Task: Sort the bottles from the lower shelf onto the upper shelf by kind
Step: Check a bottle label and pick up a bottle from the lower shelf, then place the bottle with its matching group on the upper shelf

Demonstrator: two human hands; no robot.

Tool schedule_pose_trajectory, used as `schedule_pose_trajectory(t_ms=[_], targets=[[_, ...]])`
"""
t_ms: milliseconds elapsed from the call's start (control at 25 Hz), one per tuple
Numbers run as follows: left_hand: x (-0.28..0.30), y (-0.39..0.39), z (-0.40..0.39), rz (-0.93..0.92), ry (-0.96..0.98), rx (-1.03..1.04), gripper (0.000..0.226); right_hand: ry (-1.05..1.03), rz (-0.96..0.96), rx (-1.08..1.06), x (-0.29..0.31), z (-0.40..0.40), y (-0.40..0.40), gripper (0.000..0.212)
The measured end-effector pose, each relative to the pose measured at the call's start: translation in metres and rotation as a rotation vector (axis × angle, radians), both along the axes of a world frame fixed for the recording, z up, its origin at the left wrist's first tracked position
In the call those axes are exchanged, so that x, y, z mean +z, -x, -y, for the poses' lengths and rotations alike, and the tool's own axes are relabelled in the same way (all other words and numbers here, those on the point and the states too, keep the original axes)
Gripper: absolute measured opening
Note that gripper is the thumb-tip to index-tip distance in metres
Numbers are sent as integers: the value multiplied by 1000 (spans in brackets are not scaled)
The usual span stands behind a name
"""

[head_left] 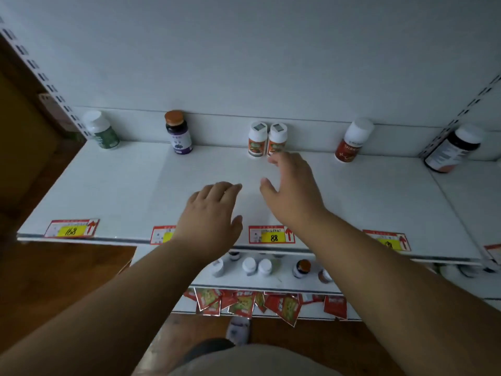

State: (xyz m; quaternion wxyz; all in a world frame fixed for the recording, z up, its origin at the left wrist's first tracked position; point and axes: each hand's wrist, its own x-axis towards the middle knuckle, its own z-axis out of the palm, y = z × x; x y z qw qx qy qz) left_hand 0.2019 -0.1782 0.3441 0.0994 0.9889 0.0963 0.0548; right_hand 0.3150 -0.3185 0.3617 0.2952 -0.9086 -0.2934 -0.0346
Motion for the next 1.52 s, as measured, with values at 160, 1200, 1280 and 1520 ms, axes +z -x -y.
schedule_pose_trajectory(t_ms=[160,1200,1280,1520], targets=[[-11,79,19,-14,51,109,54,-150,-58,164,7,8,69,35],[-323,198,-282,-121,329,516,53,324,-329,226,-306,-319,200,39],[-369,185,-286,-102,337,540,54,337,-272,211,-344,-339,172,38],[-439,164,-303,-35,355,575,53,543,-157,224,-400,-416,100,59]])
